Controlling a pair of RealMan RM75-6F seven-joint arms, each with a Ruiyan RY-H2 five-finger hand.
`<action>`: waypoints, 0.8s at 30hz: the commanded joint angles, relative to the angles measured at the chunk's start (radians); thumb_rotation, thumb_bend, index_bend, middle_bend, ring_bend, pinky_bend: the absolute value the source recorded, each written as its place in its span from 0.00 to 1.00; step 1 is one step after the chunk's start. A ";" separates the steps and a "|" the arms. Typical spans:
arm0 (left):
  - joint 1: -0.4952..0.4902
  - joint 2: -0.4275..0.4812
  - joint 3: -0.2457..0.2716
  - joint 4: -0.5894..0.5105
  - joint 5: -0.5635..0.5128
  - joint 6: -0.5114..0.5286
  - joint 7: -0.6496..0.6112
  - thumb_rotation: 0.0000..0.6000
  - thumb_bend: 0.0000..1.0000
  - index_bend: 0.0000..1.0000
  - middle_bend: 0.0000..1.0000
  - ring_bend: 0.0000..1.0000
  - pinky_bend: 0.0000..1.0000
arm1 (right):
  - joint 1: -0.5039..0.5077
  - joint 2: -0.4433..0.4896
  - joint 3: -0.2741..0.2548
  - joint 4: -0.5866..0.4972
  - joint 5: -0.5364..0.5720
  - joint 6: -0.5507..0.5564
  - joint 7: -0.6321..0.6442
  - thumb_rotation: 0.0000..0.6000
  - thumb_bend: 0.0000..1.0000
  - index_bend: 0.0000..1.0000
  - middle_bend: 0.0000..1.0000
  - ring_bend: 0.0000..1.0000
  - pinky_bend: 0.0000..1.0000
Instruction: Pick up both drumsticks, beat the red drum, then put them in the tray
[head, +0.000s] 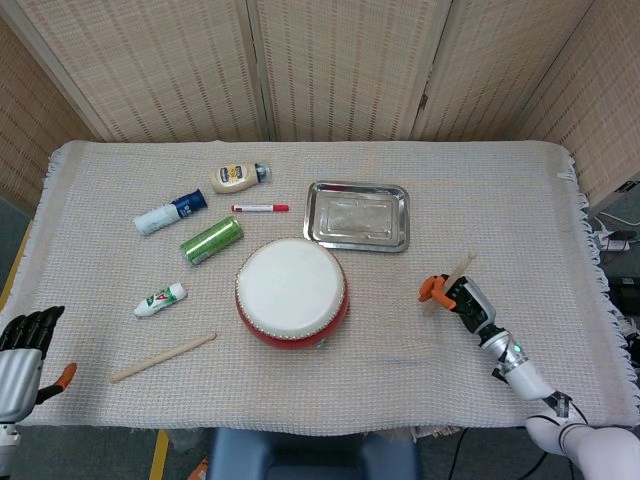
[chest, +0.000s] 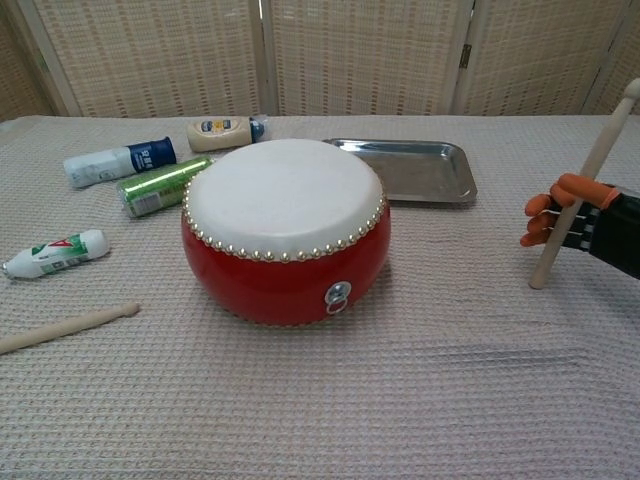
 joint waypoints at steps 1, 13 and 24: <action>0.001 0.000 0.000 0.000 0.001 0.002 -0.002 1.00 0.32 0.07 0.08 0.07 0.09 | 0.005 -0.009 -0.004 0.002 0.002 -0.008 -0.021 0.76 0.18 0.76 0.56 0.52 0.48; 0.002 -0.001 0.002 0.014 -0.008 -0.008 -0.020 1.00 0.32 0.07 0.08 0.07 0.09 | 0.018 -0.039 -0.008 0.008 0.021 -0.054 -0.087 0.76 0.18 0.99 0.72 0.68 0.58; 0.003 -0.006 0.001 0.025 -0.008 -0.008 -0.031 1.00 0.32 0.07 0.08 0.07 0.09 | 0.035 -0.063 -0.011 0.009 0.019 -0.057 -0.131 0.96 0.23 1.00 0.87 0.86 0.74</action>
